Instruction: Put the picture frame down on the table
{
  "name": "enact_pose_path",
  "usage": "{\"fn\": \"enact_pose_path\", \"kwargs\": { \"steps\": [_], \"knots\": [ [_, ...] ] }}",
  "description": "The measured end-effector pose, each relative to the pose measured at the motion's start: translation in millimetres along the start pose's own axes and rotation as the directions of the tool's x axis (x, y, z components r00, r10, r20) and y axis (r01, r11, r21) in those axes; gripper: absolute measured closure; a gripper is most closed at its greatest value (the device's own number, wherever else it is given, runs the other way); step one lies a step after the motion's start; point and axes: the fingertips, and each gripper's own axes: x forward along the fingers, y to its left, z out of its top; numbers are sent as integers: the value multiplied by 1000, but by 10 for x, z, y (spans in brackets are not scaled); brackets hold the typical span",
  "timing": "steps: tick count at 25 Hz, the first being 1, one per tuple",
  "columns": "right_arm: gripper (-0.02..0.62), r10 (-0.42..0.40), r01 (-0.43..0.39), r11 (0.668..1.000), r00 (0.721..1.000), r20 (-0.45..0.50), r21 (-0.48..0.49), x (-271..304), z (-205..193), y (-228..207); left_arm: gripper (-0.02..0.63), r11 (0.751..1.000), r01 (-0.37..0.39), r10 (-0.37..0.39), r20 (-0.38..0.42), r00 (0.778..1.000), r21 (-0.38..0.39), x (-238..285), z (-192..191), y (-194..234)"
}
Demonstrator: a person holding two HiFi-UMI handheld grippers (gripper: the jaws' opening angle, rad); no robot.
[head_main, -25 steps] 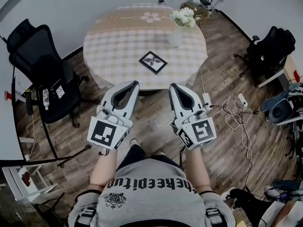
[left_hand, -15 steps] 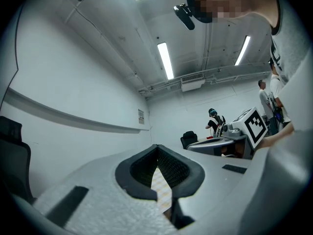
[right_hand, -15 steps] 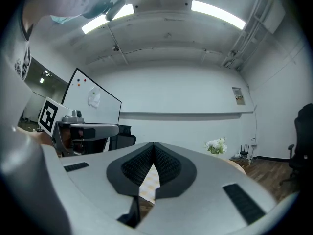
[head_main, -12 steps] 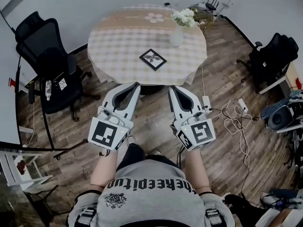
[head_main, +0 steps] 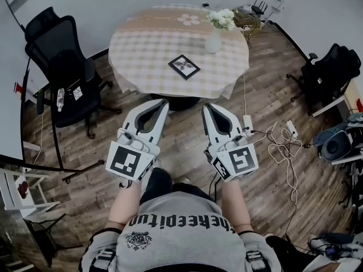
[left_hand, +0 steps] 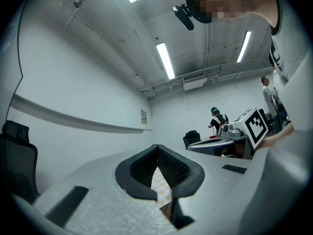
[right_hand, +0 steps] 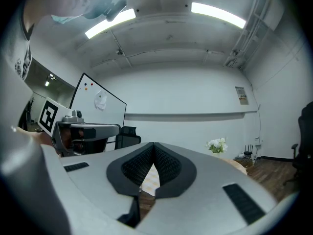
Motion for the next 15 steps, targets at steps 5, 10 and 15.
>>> {"fn": "enact_pose_path", "kwargs": {
  "steps": [5,10,15],
  "knots": [
    [589,1,-1,1000,1000,9,-1,-133,4,38,591,1000,-7,7,-2,1000,5,-77,13,-118],
    [589,0,0,1000,1000,9,-11,-194,22,69,591,1000,-13,13,-1,1000,8,-127,47,-167],
    [589,6,-6,1000,1000,3,-30,-243,13,98,591,1000,-12,12,1,1000,12,-138,59,-226]
  ]
}}
